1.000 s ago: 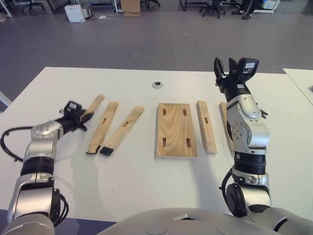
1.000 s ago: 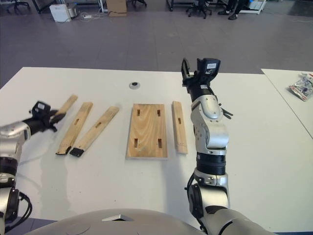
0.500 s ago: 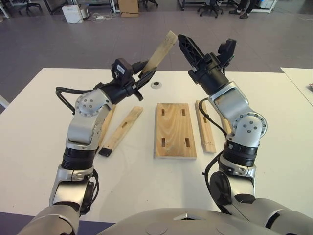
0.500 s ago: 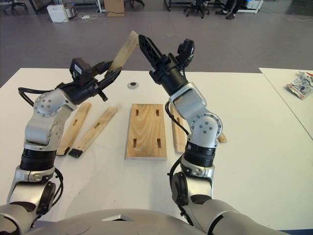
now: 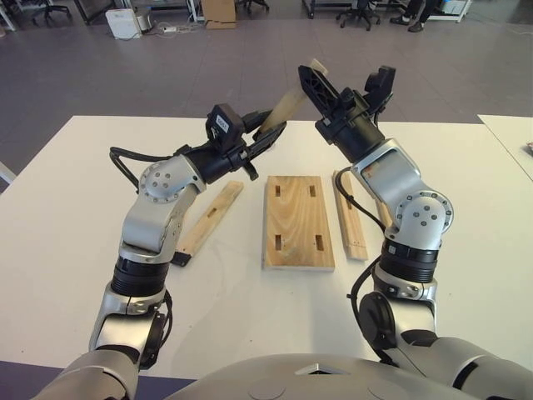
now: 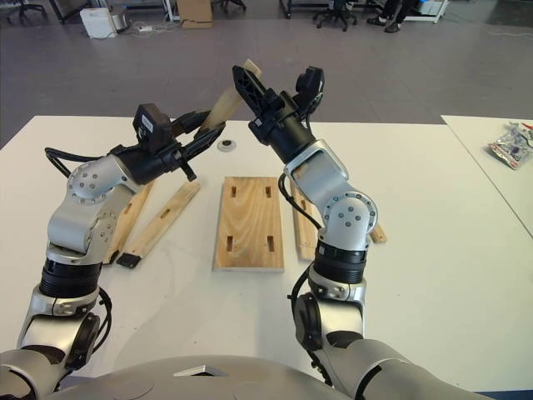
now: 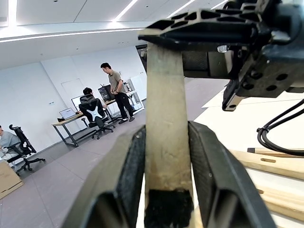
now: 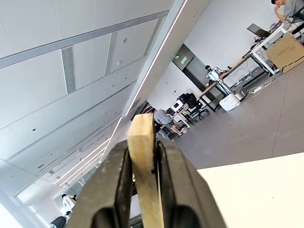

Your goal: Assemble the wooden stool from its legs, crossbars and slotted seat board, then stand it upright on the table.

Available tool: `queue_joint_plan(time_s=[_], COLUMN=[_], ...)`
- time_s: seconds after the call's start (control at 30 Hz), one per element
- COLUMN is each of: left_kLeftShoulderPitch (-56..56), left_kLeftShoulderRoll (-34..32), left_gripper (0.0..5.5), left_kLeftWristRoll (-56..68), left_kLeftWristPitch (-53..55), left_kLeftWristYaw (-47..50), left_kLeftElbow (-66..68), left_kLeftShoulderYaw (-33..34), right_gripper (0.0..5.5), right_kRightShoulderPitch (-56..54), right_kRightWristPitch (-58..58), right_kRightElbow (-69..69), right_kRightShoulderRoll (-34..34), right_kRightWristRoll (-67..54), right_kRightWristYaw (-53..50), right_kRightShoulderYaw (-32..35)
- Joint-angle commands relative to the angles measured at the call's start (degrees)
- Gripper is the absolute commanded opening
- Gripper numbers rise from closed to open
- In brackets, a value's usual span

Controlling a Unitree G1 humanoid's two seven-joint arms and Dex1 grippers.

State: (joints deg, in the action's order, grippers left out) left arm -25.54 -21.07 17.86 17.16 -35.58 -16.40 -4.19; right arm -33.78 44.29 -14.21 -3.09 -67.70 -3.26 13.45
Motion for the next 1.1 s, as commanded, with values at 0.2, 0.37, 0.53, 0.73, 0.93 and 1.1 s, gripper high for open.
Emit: queue_joint_plan(time_s=[0.2,0.37,0.53,0.73,0.93,1.1], left_kLeftShoulderPitch=[2.2,13.8,19.9,21.9,22.0,21.5], left_kLeftShoulderRoll=[0.6,-0.6,2.1,5.0,5.6,5.6], left_gripper=[1.81,2.25,2.25,2.25,2.25,2.25], left_kLeftWristRoll=[-0.7,-3.3,-3.7,-4.3,-4.4,-4.4], left_kLeftWristPitch=[-0.5,-3.3,-3.6,-3.1,-2.8,-2.9], left_kLeftWristYaw=[2.3,4.9,11.6,17.4,18.9,19.2], left_kLeftElbow=[2.4,5.7,3.2,0.8,-0.4,-0.3], left_kLeftShoulderYaw=[1.9,5.1,9.1,9.1,9.0,9.2], right_gripper=[0.42,0.42,0.42,0.42,0.42,0.42], right_kRightShoulderPitch=[-1.2,3.6,17.0,22.8,22.7,21.8], right_kRightWristPitch=[-3.9,-11.3,-15.2,-11.5,-10.1,-11.5], right_kRightElbow=[1.1,2.5,-1.6,-3.1,-2.2,-2.2], right_kRightShoulderRoll=[3.6,10.4,12.7,6.8,4.7,5.0], right_kRightWristRoll=[5.9,23.7,39.9,43.4,45.5,47.8], right_kRightWristYaw=[-1.2,-1.5,-3.8,-9.2,-10.4,-9.4], right_kRightShoulderYaw=[0.4,-1.9,-7.4,-7.5,-6.5,-6.3])
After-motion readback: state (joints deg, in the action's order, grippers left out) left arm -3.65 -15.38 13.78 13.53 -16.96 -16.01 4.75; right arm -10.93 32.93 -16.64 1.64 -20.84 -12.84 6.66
